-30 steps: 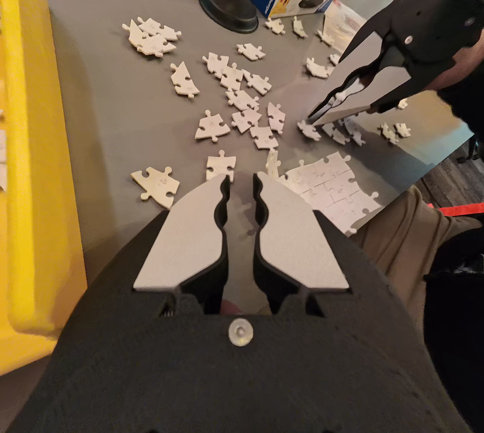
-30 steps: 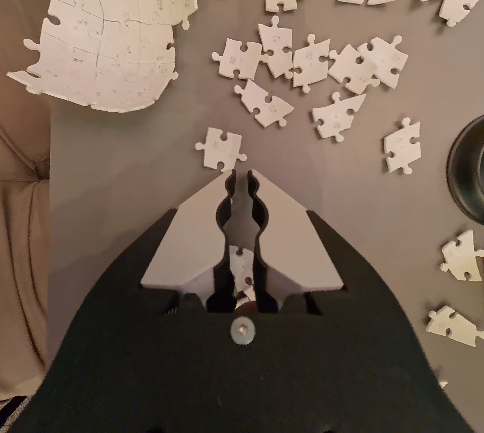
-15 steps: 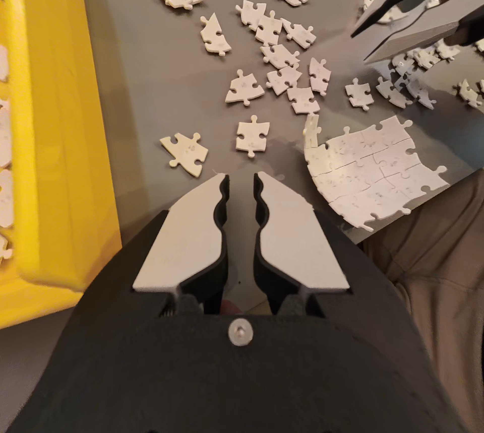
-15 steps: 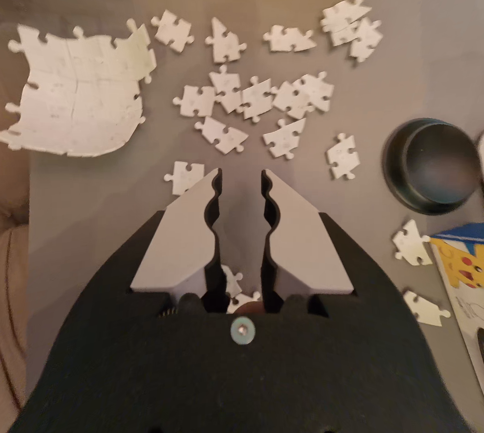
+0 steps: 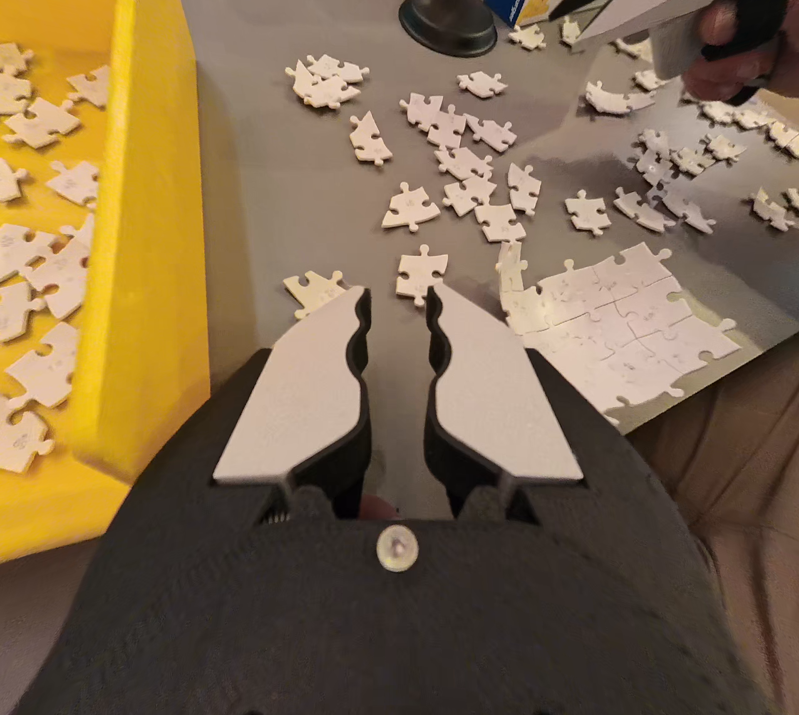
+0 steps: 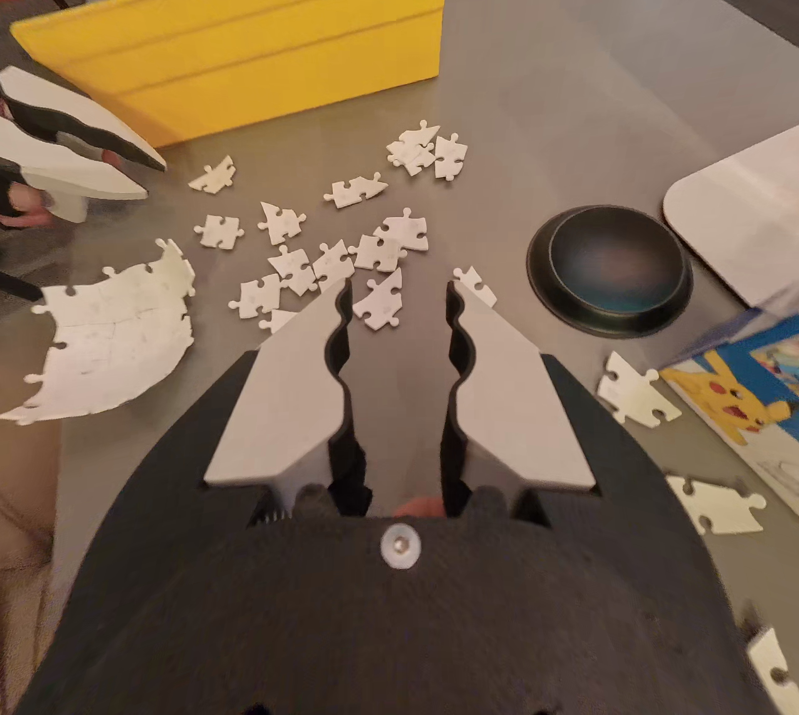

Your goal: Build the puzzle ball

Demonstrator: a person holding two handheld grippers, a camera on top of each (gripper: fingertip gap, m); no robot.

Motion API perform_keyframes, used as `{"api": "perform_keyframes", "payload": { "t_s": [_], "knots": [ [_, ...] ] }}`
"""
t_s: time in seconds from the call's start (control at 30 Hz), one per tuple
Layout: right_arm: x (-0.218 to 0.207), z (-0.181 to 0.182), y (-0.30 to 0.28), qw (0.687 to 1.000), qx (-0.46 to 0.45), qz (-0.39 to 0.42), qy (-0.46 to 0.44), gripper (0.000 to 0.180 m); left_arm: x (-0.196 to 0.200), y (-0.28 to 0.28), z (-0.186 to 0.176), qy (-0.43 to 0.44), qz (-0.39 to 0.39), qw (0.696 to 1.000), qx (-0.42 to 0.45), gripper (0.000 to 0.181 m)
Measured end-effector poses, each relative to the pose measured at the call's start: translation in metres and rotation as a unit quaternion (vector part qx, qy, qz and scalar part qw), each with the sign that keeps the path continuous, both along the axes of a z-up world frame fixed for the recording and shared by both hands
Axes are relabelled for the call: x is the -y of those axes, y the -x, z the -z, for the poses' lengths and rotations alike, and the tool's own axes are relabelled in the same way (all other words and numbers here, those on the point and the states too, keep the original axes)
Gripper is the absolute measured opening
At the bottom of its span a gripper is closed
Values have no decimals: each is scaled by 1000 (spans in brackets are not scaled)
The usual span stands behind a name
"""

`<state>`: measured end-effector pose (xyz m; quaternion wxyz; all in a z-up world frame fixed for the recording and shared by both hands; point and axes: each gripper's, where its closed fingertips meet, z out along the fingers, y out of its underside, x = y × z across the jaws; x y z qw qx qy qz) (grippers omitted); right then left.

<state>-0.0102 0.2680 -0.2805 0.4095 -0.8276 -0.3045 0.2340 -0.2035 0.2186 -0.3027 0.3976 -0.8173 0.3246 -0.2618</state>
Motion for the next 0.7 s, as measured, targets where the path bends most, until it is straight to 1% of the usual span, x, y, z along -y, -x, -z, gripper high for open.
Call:
{"api": "perform_keyframes", "payload": {
  "t_s": [0.2,0.3,0.4,0.5,0.57,0.63,0.7],
  "knots": [
    [-27,10,31,998,52,-26,-25,39,-2,0,19,14,3,999,-37,25],
    [-49,20,51,995,88,-48,-25,36,-3,0,19,13,3,999,-35,26],
    [-70,28,78,992,101,-78,-21,33,-4,1,19,17,1,999,-31,25],
    [-87,48,98,985,137,-105,-4,31,-3,0,21,19,5,999,-33,24],
    [-95,57,108,982,148,-116,6,30,-3,-1,21,19,8,999,-35,24],
    [-98,57,116,983,138,-121,16,23,-3,-1,20,18,9,999,-33,24],
    [-95,54,124,979,141,-145,6,18,-3,-1,20,19,10,999,-30,24]
  ]
}}
